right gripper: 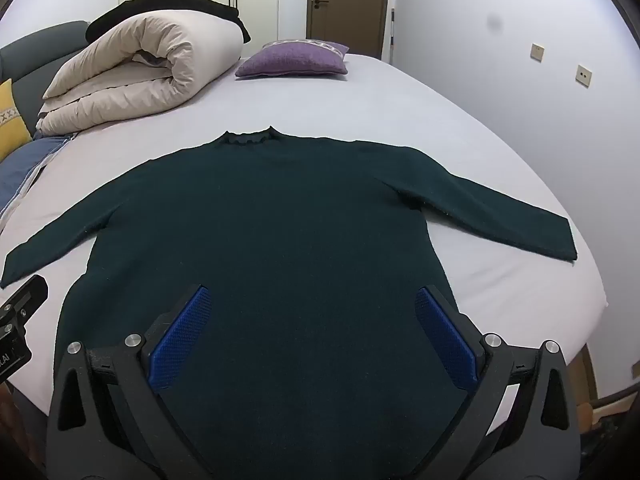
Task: Fold small clothes
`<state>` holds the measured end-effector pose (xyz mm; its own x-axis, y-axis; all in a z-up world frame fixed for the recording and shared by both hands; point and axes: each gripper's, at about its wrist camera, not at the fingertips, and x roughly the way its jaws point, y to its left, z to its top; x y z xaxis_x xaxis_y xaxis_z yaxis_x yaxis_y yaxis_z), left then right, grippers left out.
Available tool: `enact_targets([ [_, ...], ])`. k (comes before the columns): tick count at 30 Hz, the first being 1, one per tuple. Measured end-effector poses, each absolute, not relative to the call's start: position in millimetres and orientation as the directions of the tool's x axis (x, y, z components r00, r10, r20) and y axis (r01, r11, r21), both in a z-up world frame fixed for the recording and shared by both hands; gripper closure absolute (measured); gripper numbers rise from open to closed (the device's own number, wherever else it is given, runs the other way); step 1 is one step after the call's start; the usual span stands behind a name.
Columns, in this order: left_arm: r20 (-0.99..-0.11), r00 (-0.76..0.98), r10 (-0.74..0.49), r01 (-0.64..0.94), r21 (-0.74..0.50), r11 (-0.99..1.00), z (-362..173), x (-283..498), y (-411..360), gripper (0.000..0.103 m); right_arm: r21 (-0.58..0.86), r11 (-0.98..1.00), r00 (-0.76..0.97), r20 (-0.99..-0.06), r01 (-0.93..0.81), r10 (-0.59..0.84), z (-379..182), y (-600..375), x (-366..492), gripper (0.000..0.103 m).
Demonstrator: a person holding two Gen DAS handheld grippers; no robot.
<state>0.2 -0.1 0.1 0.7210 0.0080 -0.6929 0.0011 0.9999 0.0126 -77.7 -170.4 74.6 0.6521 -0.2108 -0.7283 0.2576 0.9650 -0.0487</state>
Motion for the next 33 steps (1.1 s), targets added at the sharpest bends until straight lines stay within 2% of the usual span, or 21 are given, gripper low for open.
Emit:
enact_targets([
  [33, -0.674, 0.739, 0.016, 0.002, 0.025, 1.000, 6.3, 5.2, -3.7, 0.000, -0.048, 0.968, 0.651, -0.732, 0.248, -0.203, 72.6, -169.3, -80.8, 0.000],
])
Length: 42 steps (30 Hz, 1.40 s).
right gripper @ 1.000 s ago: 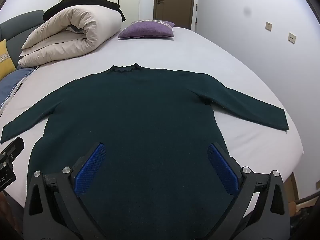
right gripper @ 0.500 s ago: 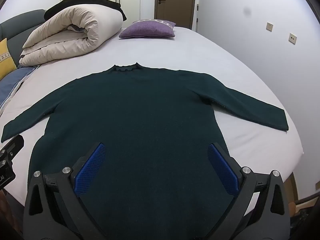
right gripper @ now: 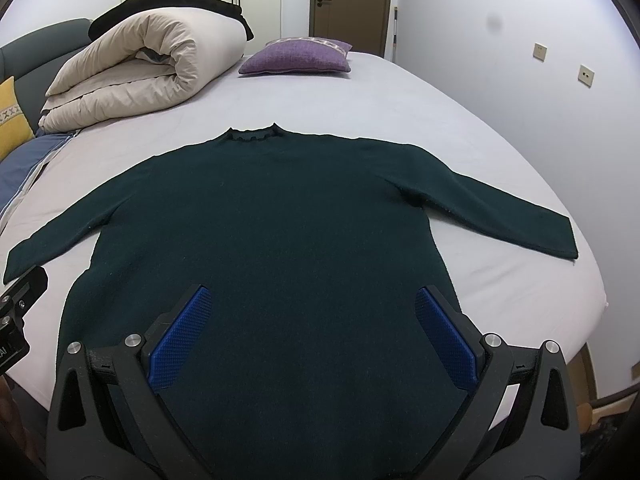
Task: Fold small clothes
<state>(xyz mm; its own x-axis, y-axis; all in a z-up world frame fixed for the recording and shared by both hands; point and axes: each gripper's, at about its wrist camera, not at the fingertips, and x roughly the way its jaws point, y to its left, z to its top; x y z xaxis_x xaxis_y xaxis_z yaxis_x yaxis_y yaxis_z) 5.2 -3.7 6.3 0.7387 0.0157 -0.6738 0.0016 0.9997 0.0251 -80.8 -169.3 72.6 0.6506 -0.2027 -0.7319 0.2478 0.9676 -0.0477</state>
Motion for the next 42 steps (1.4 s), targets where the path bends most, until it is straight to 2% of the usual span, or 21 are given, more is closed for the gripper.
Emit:
enact_targets([
  [42, -0.674, 0.738, 0.013, 0.001, 0.020, 1.000, 5.7, 3.0, 1.3, 0.000, -0.051, 0.970, 0.639, -0.744, 0.237, -0.195, 62.7, -156.8, -80.8, 0.000],
])
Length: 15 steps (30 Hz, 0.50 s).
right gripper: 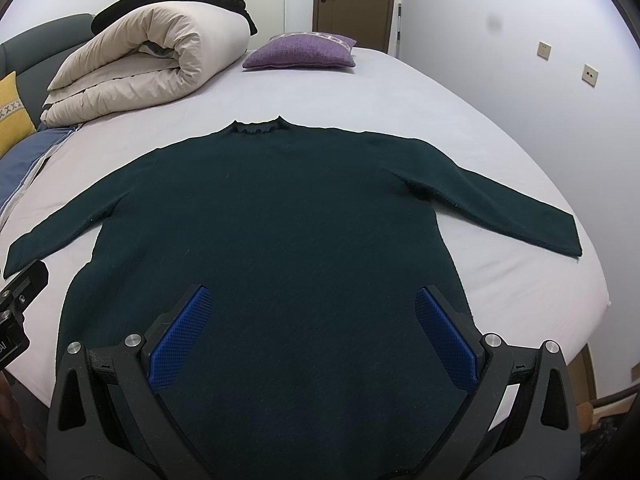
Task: Fold small clothes
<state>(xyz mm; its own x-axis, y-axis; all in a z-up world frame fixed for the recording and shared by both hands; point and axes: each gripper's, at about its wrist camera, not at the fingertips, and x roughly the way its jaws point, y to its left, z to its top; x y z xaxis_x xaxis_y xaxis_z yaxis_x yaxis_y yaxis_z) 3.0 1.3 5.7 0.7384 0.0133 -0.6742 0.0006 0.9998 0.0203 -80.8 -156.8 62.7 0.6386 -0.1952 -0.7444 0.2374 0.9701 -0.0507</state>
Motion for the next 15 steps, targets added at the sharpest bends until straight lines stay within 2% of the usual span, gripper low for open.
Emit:
enact_targets([
  [15, -0.676, 0.737, 0.010, 0.001, 0.017, 1.000, 0.4, -0.8, 6.0, 0.000, -0.052, 0.970, 0.634, -0.749, 0.236, -0.194, 62.4, -159.7, -81.1, 0.000],
])
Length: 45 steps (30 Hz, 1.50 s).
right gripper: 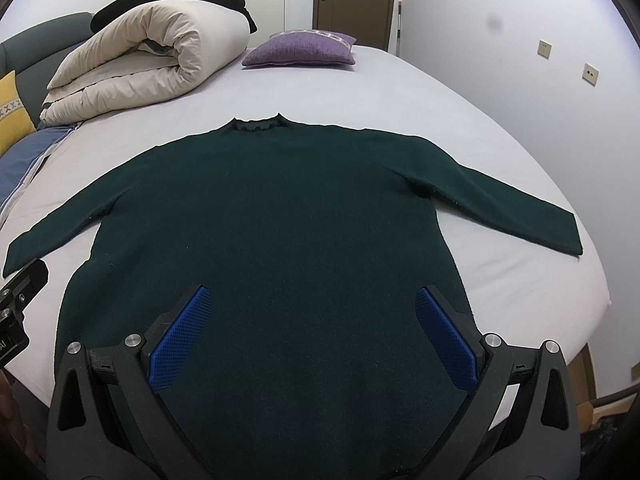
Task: Fold small clothes
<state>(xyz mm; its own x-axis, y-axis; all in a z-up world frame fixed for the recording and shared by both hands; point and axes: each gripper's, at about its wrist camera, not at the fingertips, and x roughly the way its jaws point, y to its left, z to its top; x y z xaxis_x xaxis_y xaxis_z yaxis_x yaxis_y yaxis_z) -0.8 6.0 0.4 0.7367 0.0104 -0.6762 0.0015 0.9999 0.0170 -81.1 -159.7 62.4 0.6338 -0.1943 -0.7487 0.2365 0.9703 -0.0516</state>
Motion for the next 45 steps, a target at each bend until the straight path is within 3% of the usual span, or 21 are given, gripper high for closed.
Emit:
enact_targets([
  [10, -0.682, 0.731, -0.009, 0.007, -0.006, 1.000, -2.5, -3.1, 10.5, 0.000, -0.047, 0.970, 0.631, -0.752, 0.238, -0.191, 61.4, -164.9, -81.0, 0.000],
  [15, -0.711, 0.699, -0.077, 0.016, -0.092, 0.996, -9.2, 0.8, 19.9, 0.000, 0.063, 0.957, 0.667, -0.729, 0.284, -0.150, 67.0, -205.4, -85.0, 0.000],
  [19, -0.744, 0.646, -0.171, 0.025, -0.203, 0.979, -17.4, 11.5, 30.3, 0.000, 0.234, 0.892, 0.705, -0.698, 0.387, -0.123, 67.6, -298.5, -96.9, 0.000],
  [25, -0.714, 0.654, -0.250, 0.057, -0.283, 0.957, -18.9, 30.8, 15.7, 0.000, 0.581, 0.564, 0.753, -0.648, 0.587, -0.115, 24.8, -499.7, -144.1, 0.016],
  [27, -0.761, 0.599, -0.248, 0.074, -0.256, 0.964, -24.3, 41.9, 3.2, 0.000, 0.624, 0.452, 0.744, -0.651, 0.637, -0.149, 5.9, -555.3, -158.8, 0.019],
  [30, -0.762, 0.586, -0.275, 0.059, -0.299, 0.953, -32.3, 52.9, -7.6, 0.000, 0.673, 0.338, 0.744, -0.650, 0.658, -0.155, -21.1, -613.9, -166.7, 0.023],
  [36, -0.762, 0.510, -0.400, 0.094, -0.412, 0.906, -51.3, 88.0, -33.5, 0.000, 0.708, 0.289, 0.762, -0.626, 0.644, -0.166, -49.9, -671.4, -146.0, 0.053],
  [38, -0.752, 0.495, -0.435, 0.099, -0.449, 0.888, -55.0, 95.6, -37.7, 0.000, 0.699, 0.316, 0.762, -0.629, 0.642, -0.155, -52.6, -682.9, -132.2, 0.077],
  [40, -0.730, 0.491, -0.475, 0.104, -0.492, 0.864, -55.5, 101.7, -38.4, 0.000, 0.684, 0.328, 0.749, -0.647, 0.652, -0.141, -56.8, -694.9, -121.2, 0.093],
  [45, -0.695, 0.511, -0.506, 0.122, -0.524, 0.843, -48.9, 110.2, -30.5, 0.005, 0.616, 0.441, 0.737, -0.650, 0.653, -0.182, -26.0, -674.6, -89.5, 0.096],
])
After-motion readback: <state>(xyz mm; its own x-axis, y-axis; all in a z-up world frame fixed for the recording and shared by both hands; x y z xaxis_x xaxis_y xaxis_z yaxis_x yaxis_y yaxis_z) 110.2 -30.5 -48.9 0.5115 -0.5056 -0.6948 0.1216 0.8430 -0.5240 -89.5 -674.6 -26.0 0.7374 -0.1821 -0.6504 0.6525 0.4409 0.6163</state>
